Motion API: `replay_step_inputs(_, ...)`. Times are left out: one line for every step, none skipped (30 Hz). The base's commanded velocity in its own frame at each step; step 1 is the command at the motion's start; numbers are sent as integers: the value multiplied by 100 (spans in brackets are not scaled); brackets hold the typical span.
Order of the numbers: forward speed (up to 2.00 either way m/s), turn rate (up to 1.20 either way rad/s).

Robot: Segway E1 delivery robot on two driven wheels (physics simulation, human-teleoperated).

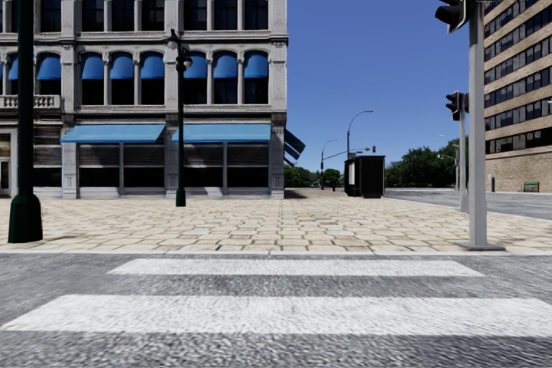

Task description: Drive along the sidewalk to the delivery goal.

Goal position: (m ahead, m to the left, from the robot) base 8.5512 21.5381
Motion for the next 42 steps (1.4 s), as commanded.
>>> replay_step_inputs(200,0)
replay_step_inputs(200,0)
replay_step_inputs(200,0)
replay_step_inputs(200,0)
replay_step_inputs(200,0)
replay_step_inputs(200,0)
replay_step_inputs(200,0)
replay_step_inputs(200,0)
replay_step_inputs(200,0)
replay_step_inputs(200,0)
replay_step_inputs(200,0)
replay_step_inputs(200,0)
replay_step_inputs(200,0)
replay_step_inputs(200,0)
replay_step_inputs(200,0)
replay_step_inputs(200,0)
replay_step_inputs(200,0)
replay_step_inputs(200,0)
replay_step_inputs(200,0)
replay_step_inputs(200,0)
replay_step_inputs(200,0)
replay_step_inputs(200,0)
replay_step_inputs(200,0)
replay_step_inputs(200,0)
replay_step_inputs(200,0)
replay_step_inputs(200,0)
replay_step_inputs(200,4)
replay_step_inputs(187,17)
replay_step_inputs(172,23)
replay_step_inputs(172,23)
replay_step_inputs(141,40)
replay_step_inputs(141,40)
replay_step_inputs(135,44)
replay_step_inputs(133,46)
replay_step_inputs(132,46)
replay_step_inputs(131,46)
replay_step_inputs(130,47)
replay_step_inputs(129,47)
replay_step_inputs(127,47)
replay_step_inputs(127,47)
replay_step_inputs(126,47)
replay_step_inputs(126,48)
